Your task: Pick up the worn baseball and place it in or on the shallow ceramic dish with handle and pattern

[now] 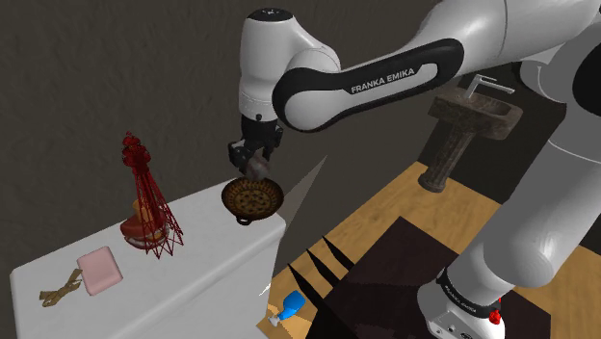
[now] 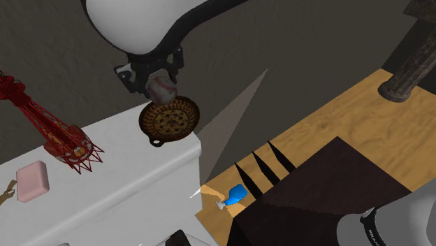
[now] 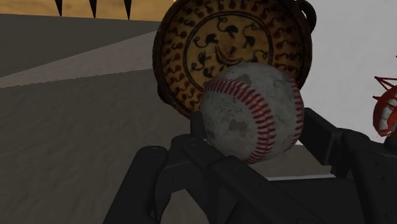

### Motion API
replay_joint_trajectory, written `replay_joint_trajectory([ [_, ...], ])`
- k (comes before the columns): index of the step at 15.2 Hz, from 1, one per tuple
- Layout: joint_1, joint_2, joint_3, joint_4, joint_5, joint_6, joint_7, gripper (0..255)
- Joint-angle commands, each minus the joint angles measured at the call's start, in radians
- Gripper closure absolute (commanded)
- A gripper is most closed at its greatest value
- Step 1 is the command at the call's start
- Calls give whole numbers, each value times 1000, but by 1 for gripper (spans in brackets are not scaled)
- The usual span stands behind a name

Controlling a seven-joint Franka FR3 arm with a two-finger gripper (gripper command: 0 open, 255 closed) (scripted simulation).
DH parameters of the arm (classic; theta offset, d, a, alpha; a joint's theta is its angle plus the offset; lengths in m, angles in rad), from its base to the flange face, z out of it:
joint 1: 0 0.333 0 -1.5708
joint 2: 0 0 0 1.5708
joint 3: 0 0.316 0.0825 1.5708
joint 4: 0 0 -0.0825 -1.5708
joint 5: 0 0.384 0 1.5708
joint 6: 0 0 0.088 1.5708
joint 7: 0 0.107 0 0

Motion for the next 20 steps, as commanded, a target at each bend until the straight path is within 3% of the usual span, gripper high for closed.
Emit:
replay_joint_trajectory([
  [1,-2,7,-3,-18,-8,24,2,255],
  [12,9,78,-17,-90,-81,147,66,255],
  [20,9,78,-17,-90,-80,147,66,255],
])
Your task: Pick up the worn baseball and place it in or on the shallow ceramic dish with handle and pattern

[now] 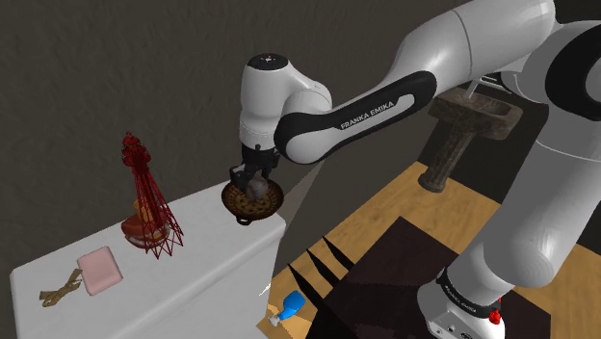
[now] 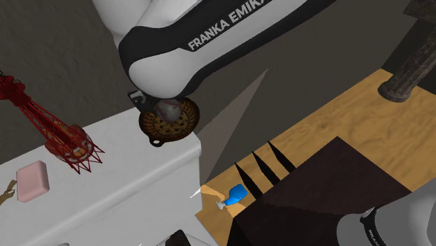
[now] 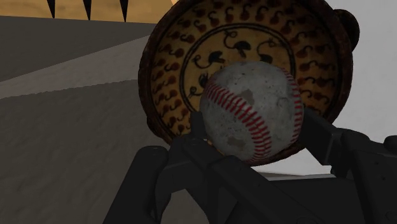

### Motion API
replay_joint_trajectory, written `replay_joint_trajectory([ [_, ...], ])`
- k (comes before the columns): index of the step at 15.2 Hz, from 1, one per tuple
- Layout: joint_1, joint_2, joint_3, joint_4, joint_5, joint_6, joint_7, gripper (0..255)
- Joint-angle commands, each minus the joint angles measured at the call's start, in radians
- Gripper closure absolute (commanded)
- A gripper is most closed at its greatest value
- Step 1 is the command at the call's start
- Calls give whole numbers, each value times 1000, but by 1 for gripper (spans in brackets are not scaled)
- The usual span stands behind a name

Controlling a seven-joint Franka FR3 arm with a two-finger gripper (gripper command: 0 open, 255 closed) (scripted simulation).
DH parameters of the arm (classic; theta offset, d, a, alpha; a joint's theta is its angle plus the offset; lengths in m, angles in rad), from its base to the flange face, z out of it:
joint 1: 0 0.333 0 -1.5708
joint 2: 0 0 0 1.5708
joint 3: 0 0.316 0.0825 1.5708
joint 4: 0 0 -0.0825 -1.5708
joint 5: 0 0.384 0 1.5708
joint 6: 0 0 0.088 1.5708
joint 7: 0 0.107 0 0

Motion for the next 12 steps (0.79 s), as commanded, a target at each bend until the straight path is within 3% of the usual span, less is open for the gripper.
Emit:
replay_joint_trajectory([
  [1,0,0,0,0,0,0,0,0],
  [6,0,0,0,0,0,0,0,0],
  [10,-7,-79,21,40,72,-100,-47,0],
  [12,-6,-79,20,40,72,-100,-47,0],
])
